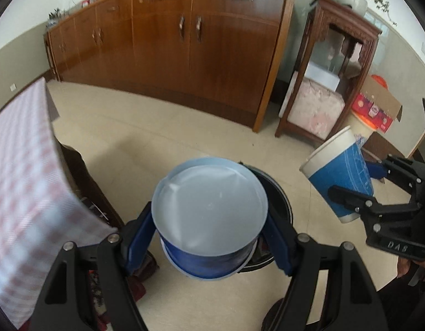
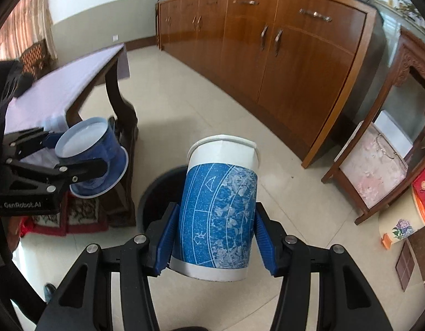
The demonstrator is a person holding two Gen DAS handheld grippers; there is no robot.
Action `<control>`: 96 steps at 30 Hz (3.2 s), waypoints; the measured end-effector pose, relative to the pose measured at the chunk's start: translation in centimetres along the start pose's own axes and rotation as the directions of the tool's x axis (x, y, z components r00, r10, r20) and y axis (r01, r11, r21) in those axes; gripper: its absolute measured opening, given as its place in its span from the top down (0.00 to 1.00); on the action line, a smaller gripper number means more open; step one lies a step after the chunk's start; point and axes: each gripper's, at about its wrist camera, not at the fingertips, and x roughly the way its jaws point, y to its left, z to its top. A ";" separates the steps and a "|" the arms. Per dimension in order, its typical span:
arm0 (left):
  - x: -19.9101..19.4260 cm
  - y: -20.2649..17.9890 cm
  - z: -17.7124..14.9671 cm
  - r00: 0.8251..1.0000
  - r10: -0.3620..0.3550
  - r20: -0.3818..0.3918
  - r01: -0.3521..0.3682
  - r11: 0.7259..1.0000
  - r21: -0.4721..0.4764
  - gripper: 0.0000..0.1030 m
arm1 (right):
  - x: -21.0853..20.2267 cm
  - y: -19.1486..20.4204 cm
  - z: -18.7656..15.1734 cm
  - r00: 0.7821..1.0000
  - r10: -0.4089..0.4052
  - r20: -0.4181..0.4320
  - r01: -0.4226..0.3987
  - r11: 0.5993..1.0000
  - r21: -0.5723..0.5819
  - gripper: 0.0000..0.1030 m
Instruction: Collect trash
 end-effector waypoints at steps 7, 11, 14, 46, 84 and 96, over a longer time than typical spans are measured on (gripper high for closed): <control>4.4 -0.5 -0.7 0.995 -0.051 -0.086 0.052 0.999 0.015 0.27 | 6.2 -1.2 -1.8 0.993 0.057 -0.102 -0.062 0.997 -0.047 0.46; 7.3 -0.7 -0.9 0.984 -0.090 -0.151 0.095 0.995 0.028 0.27 | 9.7 -1.0 -2.4 0.982 0.090 -0.168 -0.110 0.987 -0.114 0.45; 10.7 -0.5 -1.4 0.962 -0.106 -0.251 0.111 0.994 0.007 0.23 | 11.9 -0.8 -3.1 0.982 0.088 -0.167 -0.121 0.972 -0.203 0.20; -4.3 1.8 -6.2 0.982 0.187 0.031 -0.183 0.977 -0.109 0.00 | 1.1 2.6 -3.6 0.999 -0.045 0.001 0.044 0.986 0.163 0.00; -22.7 -0.5 -9.2 0.890 0.328 0.315 -0.297 0.944 -0.145 0.00 | -21.4 11.7 -2.4 0.937 -0.176 0.303 0.124 0.975 0.183 0.00; -24.9 -1.2 -9.6 0.870 0.343 0.353 -0.304 0.939 -0.161 0.00 | -23.4 12.5 -2.4 0.923 -0.172 0.345 0.119 0.978 0.171 0.00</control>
